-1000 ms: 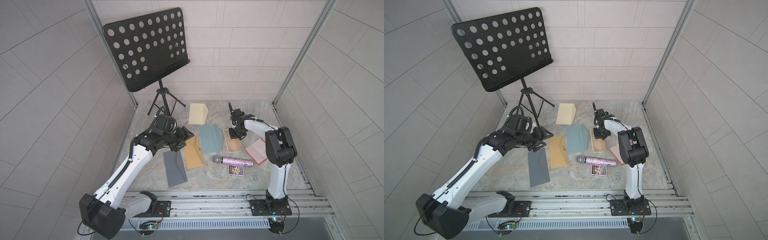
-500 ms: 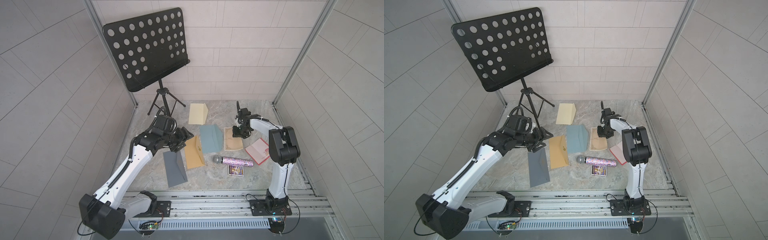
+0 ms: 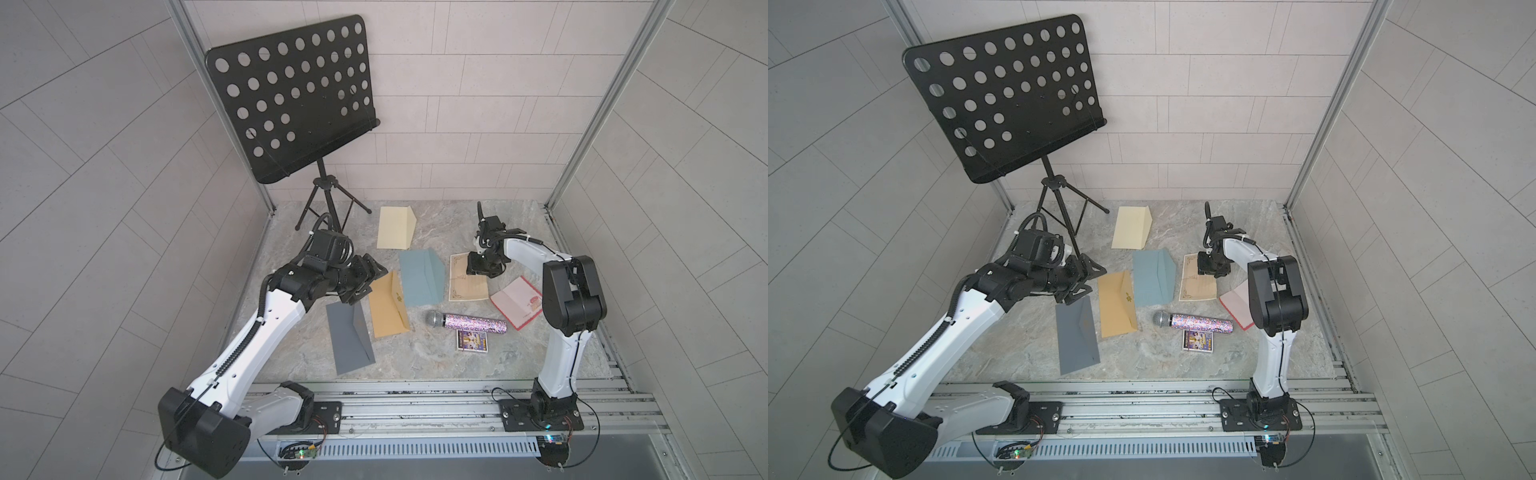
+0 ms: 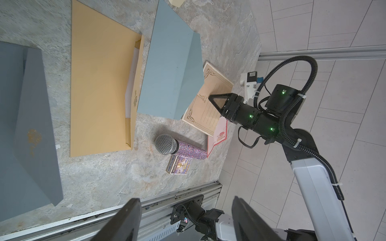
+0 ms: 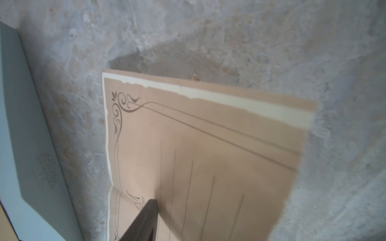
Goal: Take the letter paper out of the envelope
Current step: Place the letter paper at the center of the board, then pick up the envelope from the center of the board.
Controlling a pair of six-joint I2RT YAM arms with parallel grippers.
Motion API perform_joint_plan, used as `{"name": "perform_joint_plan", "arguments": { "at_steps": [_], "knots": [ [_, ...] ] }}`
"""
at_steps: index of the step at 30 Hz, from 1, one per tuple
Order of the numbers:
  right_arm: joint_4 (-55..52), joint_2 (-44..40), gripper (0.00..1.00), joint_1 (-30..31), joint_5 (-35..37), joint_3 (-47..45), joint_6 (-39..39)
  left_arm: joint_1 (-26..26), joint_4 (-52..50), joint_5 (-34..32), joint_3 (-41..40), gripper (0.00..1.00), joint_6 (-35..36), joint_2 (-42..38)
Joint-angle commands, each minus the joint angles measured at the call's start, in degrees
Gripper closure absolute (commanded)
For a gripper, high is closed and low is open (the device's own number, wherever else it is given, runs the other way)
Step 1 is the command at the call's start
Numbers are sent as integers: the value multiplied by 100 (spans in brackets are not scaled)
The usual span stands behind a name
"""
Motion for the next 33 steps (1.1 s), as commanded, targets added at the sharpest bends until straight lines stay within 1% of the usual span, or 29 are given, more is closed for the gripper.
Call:
{"name": "perform_joint_plan", "arguments": {
  "at_steps": [1, 10, 15, 22, 25, 28, 31, 33],
  "knots": [
    [-264, -323, 42, -17, 244, 46, 88, -20, -3, -14, 45, 24, 57, -23],
    [-605, -515, 29, -23, 1007, 121, 89, -19, 107, 4, -2, 25, 4, -38],
    [-457, -910, 28, -15, 1199, -1, 146, -20, 99, 4, 4, 25, -3, -43],
    [80, -1694, 31, 220, 1037, -277, 96, -20, -64, -103, 16, 26, 62, -25],
    [306, -2030, 33, 556, 1041, -424, 99, -6, -373, -288, 79, 27, 232, 32],
    [601, -2363, 34, 1204, 1313, -677, 110, 47, -759, -507, 21, 30, 439, 119],
    [802, -2553, 33, 2082, 1717, -875, 122, 176, -1047, -519, -211, 33, 702, 214],
    [790, -2474, 32, 2752, 1999, -894, 242, 250, -1113, -585, -473, 33, 847, 229]
  ]
}}
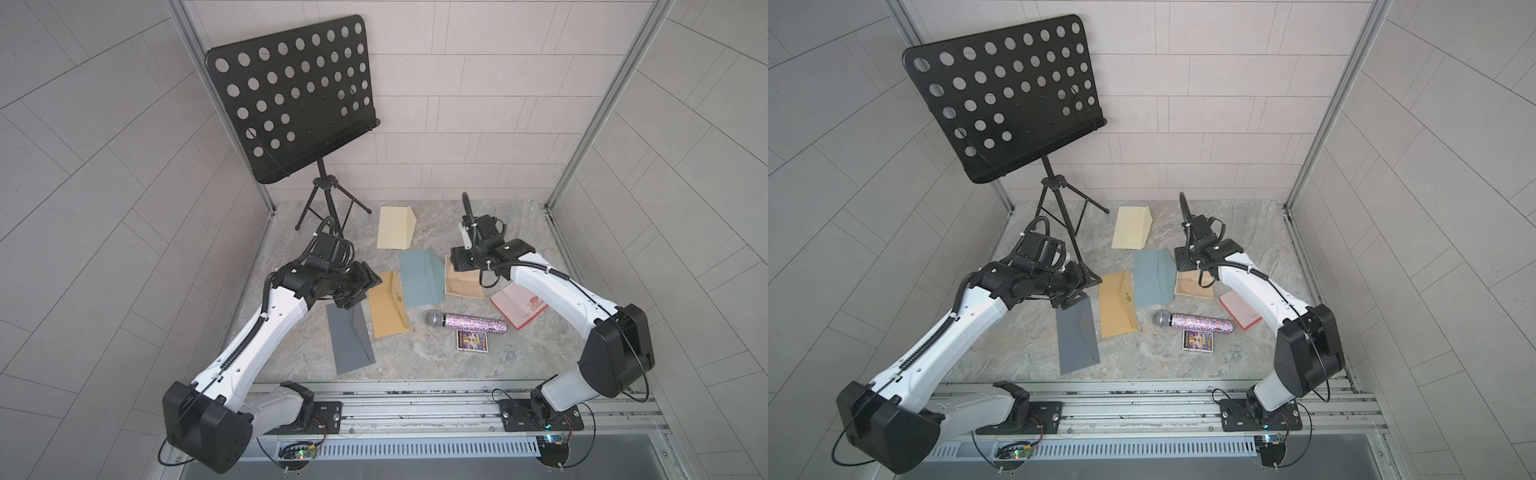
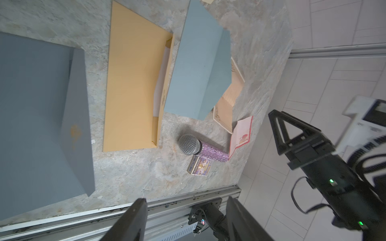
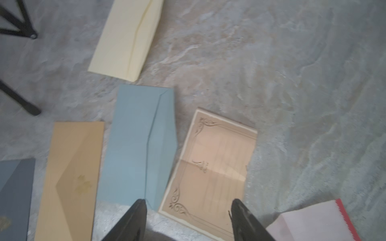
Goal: Take the letter paper out of the envelope
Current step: Pick up the envelope from the center of the board.
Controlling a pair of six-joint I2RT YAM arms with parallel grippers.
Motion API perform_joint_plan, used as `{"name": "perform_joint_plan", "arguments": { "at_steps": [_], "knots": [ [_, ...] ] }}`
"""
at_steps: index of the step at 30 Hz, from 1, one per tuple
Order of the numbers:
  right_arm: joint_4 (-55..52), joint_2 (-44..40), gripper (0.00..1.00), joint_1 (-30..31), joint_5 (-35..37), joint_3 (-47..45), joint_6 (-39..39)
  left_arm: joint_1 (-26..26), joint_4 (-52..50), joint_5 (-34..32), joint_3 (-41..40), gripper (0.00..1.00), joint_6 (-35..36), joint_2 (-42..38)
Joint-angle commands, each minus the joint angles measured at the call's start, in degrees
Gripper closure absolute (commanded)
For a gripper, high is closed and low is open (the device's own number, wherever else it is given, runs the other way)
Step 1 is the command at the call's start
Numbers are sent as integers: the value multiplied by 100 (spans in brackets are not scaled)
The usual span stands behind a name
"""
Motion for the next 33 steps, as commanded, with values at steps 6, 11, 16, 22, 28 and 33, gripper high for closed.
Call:
{"name": "perform_joint_plan", "arguments": {
  "at_steps": [6, 11, 16, 22, 28, 33],
  "knots": [
    [-250, 839, 29, 2134, 1321, 364, 523, 298, -214, -524, -1146, 33, 757, -20],
    [-526, 1686, 28, 2659, 1562, 948, 532, 659, 485, -21, -1589, 33, 1111, 84],
    [-757, 2350, 28, 2752, 1701, 1412, 629, 835, 400, -80, -1517, 33, 1225, 137],
    [-1125, 3062, 31, 2738, 1886, 2032, 707, 957, 181, -116, -1723, 33, 1276, -38],
    [-1298, 3437, 34, 2654, 1966, 2341, 768, 961, 140, -2, -1765, 34, 1248, -147],
    [-1435, 3681, 37, 2592, 1960, 2518, 856, 958, 199, 67, -1730, 34, 1204, -112]
  ]
}}
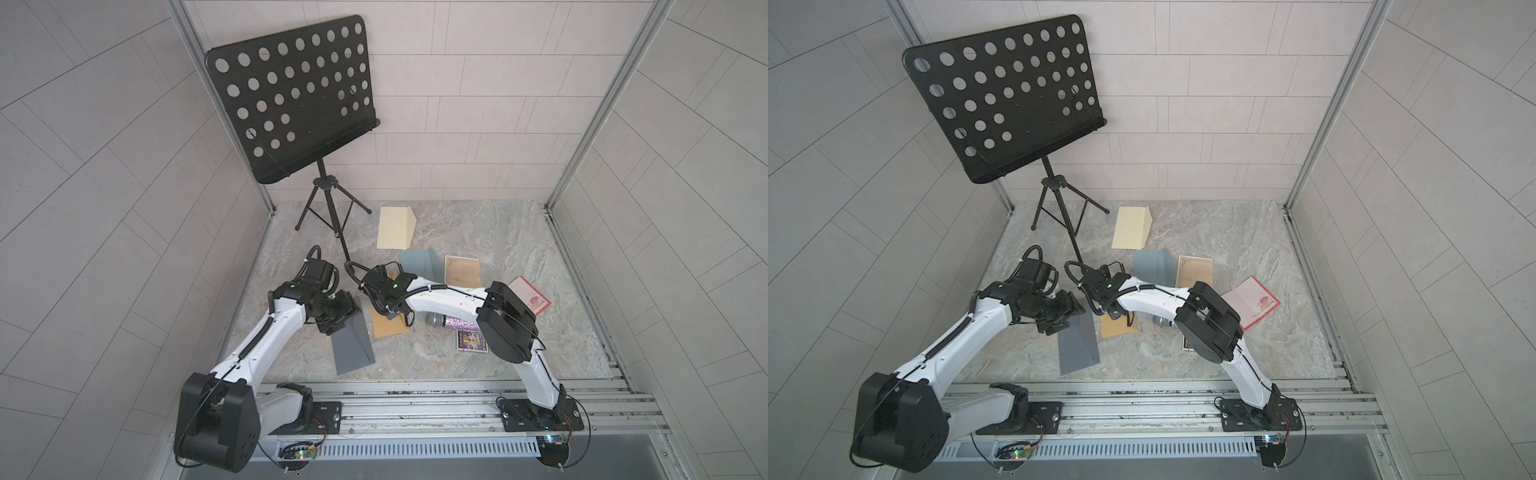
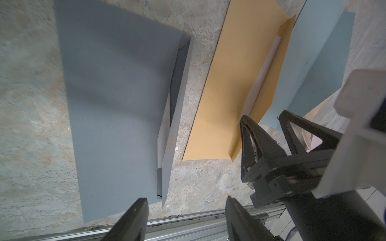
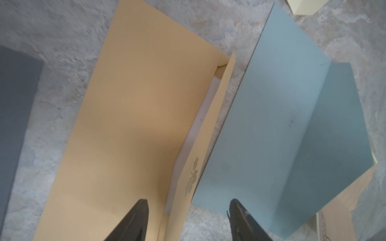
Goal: Take the letter paper out of the envelope
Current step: Pick up the envelope from the center of the board.
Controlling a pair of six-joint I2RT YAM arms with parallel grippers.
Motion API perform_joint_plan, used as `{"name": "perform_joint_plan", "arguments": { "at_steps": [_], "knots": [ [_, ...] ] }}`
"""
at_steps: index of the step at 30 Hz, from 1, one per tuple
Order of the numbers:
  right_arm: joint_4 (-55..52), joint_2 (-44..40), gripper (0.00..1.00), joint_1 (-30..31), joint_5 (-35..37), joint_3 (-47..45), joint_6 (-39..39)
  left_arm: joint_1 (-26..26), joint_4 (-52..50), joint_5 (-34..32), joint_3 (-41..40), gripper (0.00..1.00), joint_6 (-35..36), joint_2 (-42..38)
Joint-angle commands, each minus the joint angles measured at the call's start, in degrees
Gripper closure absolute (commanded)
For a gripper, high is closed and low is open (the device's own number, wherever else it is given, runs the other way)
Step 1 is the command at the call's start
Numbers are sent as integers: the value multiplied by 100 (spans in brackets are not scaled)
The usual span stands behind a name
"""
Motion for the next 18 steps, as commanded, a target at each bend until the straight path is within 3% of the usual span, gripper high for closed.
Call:
{"name": "perform_joint_plan", "arguments": {
  "at_steps": [1, 9, 14, 18],
  "knots": [
    [-303, 133, 38, -57, 135, 148, 174, 20, -60, 73, 10, 34, 65, -54],
    [-306, 377, 52, -183, -173, 213, 419, 17, 81, 202, 141, 35, -16, 52],
    [-285, 379, 70, -399, -458, 157, 683, 21, 140, 269, 222, 35, -69, 102],
    [-172, 101, 92, -507, -538, 153, 733, 22, 153, 294, 318, 36, -95, 157]
  ]
}}
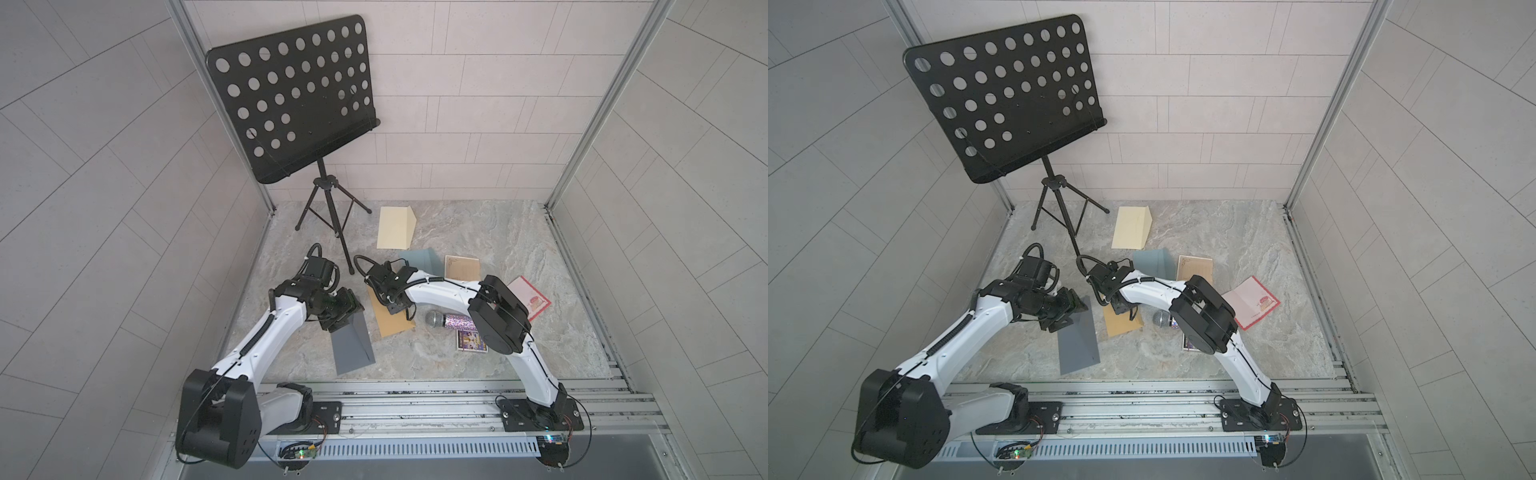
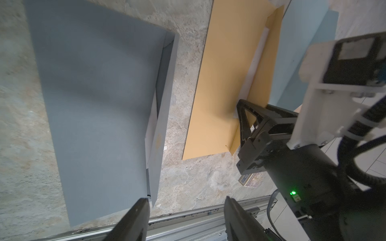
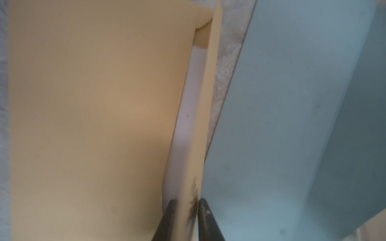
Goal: Take the letter paper out of the envelope
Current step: Pick up the envelope from the center of the board.
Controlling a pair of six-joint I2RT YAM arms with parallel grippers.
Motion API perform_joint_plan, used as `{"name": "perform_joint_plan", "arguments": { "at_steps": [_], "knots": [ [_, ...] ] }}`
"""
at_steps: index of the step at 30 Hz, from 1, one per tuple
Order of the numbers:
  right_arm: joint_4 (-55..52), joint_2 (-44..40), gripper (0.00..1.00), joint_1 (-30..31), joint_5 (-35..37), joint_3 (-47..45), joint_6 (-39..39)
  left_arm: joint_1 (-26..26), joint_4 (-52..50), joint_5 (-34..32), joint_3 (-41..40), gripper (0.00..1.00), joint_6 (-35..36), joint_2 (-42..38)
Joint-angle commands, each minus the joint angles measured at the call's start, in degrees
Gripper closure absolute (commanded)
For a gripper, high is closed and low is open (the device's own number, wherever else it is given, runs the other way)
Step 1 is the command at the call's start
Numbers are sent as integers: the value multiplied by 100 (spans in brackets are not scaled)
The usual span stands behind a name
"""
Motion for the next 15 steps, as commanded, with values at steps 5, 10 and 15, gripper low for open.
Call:
{"name": "perform_joint_plan", "arguments": {
  "at_steps": [5, 10, 15],
  "knots": [
    [-144, -792, 100, -265, -293, 308, 211, 2, 62, 138, 453, 36, -171, 138],
    [-250, -1560, 100, -600, -650, 466, 196, -89, 131, 203, 913, 36, -381, 248],
    [-141, -2281, 100, -1147, -1743, 360, 167, -270, 443, 266, 1357, 34, -812, 272]
  ]
}}
